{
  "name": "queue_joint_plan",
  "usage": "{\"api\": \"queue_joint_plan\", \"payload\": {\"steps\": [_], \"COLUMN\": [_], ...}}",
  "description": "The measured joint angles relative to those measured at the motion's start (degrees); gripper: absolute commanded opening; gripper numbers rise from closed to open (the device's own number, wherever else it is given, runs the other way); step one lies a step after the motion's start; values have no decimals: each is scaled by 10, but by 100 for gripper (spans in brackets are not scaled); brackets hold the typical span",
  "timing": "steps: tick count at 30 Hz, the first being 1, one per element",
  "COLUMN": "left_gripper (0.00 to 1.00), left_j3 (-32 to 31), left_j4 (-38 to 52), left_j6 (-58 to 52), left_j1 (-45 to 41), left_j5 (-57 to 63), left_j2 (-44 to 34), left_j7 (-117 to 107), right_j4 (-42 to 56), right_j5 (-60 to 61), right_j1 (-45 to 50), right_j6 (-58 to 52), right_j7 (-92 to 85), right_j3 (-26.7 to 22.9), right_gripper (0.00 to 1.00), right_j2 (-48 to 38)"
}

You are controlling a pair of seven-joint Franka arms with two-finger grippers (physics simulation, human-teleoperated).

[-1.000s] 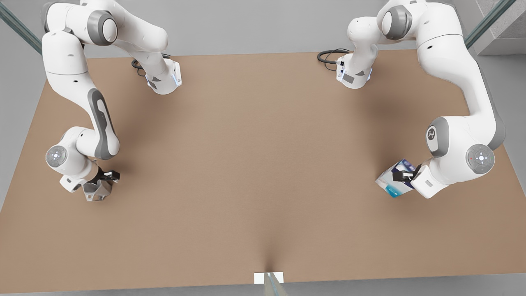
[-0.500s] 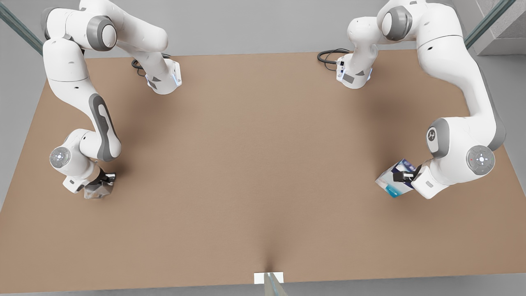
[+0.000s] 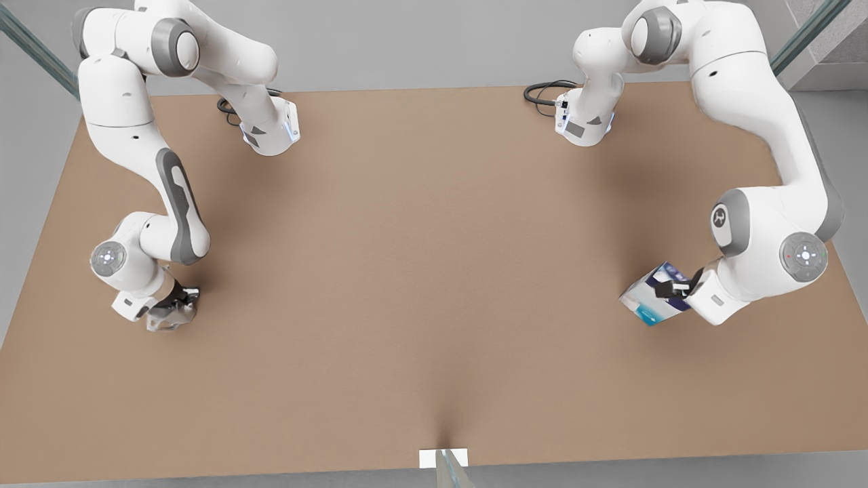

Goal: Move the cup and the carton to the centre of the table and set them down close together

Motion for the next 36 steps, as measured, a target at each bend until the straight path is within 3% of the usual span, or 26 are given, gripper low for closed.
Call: {"api": "queue_joint_plan", "payload": {"steps": [6,12,19,26,28,36], "left_gripper": [100,100,100,100,100,100], "left_j3": [0,11,14,18,21,21], "left_j4": [0,0,0,0,0,-1], "left_j6": [0,1,1,4,4,6], "left_j1": [0,1,1,1,1,1], "left_j5": [0,-1,-4,-4,-4,-5], "left_j2": [-2,-2,0,2,2,3], "left_j7": [0,3,4,3,4,-23], "right_j4": [0,2,84,236,310,585], "right_j5": [0,1,1,1,-1,-8], "right_j1": [62,74,187,274,305,401], "right_j6": [-7,-43,-44,-98,-151,-186], "right_j7": [60,165,360,529,556,700], "right_j3": [2,80,103,126,133,123], "right_gripper": [21,21,21,21,21,21], "right_j2": [-4,-29,20,111,144,327]}}
